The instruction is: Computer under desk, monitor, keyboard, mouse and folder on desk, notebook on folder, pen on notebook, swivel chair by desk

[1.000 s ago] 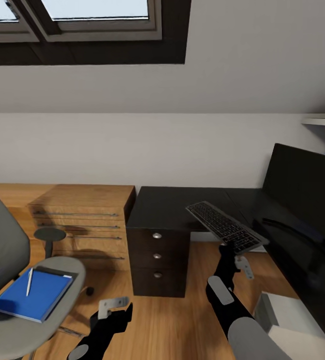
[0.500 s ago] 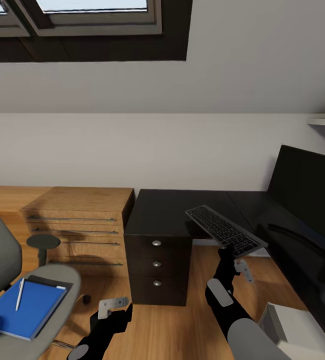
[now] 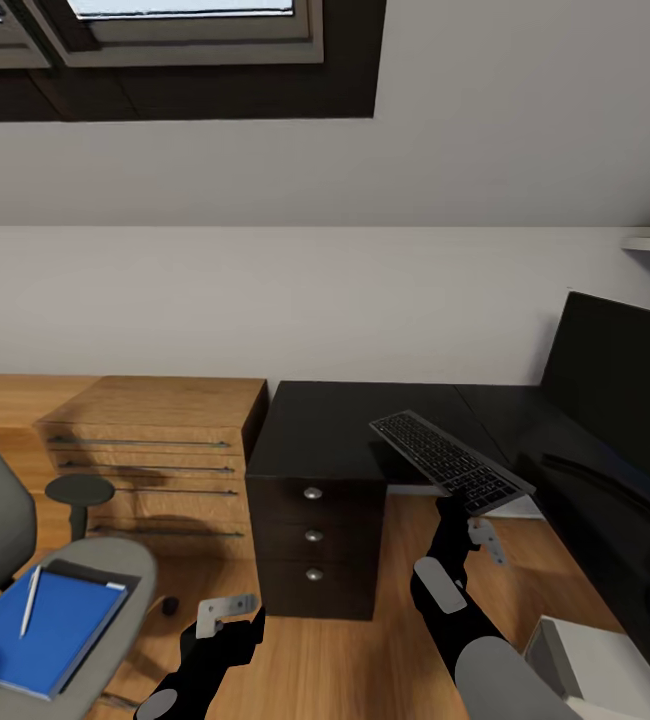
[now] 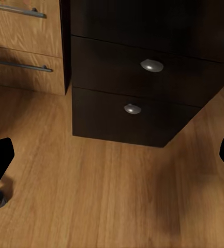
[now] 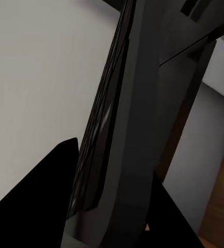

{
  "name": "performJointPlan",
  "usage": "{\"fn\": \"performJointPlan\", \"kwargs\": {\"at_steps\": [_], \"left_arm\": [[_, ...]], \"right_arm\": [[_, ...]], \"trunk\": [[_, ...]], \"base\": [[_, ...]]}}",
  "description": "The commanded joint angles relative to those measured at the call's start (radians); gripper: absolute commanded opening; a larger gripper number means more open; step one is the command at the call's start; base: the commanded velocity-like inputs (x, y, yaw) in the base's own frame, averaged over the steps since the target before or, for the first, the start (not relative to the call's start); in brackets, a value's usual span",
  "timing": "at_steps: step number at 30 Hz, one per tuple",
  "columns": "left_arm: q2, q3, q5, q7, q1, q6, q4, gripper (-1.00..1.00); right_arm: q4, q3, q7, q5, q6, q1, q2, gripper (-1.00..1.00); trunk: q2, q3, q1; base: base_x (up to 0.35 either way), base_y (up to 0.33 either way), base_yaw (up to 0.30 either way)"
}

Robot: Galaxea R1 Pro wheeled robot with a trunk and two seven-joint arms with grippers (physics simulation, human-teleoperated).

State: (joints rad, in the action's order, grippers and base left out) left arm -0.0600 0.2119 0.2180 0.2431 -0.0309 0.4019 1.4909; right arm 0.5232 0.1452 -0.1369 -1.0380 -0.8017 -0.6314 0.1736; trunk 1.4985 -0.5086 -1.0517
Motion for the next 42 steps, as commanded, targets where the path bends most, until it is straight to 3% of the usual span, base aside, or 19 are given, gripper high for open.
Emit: {"fn": "performJointPlan", "kwargs": {"at_steps": [1, 24, 29, 42], "left_arm": [[0.000, 0.001, 0.011, 0.008, 0.000, 0.003, 0.002, 1.00], [0.000, 0.002, 0.011, 0.008, 0.000, 0.002, 0.003, 1.00], [-0.001, 0.002, 0.014, 0.008, 0.000, 0.002, 0.040, 1.00], [-0.001, 0.002, 0.014, 0.010, 0.000, 0.001, 0.048, 1.00]], "right_arm": [[0.000, 0.004, -0.010, -0.008, -0.001, -0.001, 0.001, -1.00], [0.000, 0.004, -0.009, -0.008, 0.000, -0.001, 0.001, -1.00], [0.000, 0.004, -0.009, -0.008, 0.001, -0.001, 0.001, -1.00], [0.000, 0.004, -0.009, -0.008, 0.001, -0.001, 0.001, -1.00]], "trunk": [[0.000, -0.001, 0.000], [0.000, -0.001, 0.000], [0.000, -0.001, 0.000], [0.091, -0.042, -0.050]], "base": [[0.116, 0.000, 0.000], [0.137, 0.000, 0.000], [0.033, 0.000, 0.000], [0.001, 0.000, 0.000]]}}
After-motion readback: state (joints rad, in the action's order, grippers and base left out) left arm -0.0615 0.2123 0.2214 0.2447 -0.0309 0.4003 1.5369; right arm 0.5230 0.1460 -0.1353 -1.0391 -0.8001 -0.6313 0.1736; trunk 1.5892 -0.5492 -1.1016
